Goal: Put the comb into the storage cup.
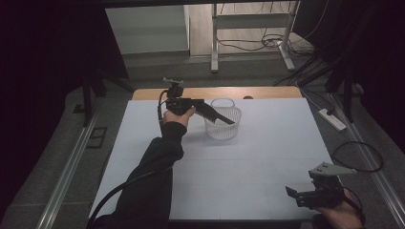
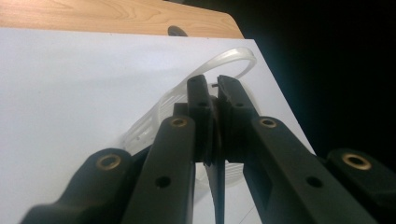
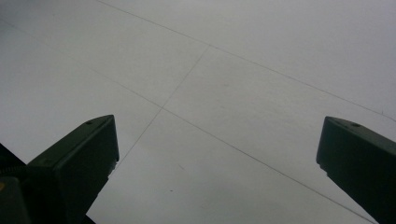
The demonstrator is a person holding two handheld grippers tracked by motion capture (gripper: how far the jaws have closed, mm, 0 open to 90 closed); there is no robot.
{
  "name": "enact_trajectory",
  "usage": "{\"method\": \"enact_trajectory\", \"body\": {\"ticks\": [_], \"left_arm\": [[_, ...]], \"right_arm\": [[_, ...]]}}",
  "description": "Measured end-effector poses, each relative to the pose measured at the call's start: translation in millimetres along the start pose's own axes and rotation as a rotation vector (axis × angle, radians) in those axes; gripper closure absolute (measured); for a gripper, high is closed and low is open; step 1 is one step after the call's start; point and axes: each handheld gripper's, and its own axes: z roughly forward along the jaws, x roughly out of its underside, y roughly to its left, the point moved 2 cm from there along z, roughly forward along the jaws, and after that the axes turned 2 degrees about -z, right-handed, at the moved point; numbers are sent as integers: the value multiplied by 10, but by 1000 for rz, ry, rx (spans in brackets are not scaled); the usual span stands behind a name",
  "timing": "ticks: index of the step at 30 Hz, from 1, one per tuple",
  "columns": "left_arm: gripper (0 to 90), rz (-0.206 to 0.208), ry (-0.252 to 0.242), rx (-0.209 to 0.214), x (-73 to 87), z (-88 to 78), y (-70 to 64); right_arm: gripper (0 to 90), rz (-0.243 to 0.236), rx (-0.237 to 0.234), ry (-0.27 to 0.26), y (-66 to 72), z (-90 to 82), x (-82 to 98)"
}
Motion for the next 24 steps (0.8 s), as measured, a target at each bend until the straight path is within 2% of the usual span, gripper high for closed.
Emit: {"method": "enact_trajectory", "body": {"ticks": [12,24], "left_arm": [[832,-40,-13,17,29,-1,154],[832,-136,-30,44,54,7,296]], "right_arm": [[0,2,2,2,-1,4,0],[0,2,2,2,0,2,0]]}}
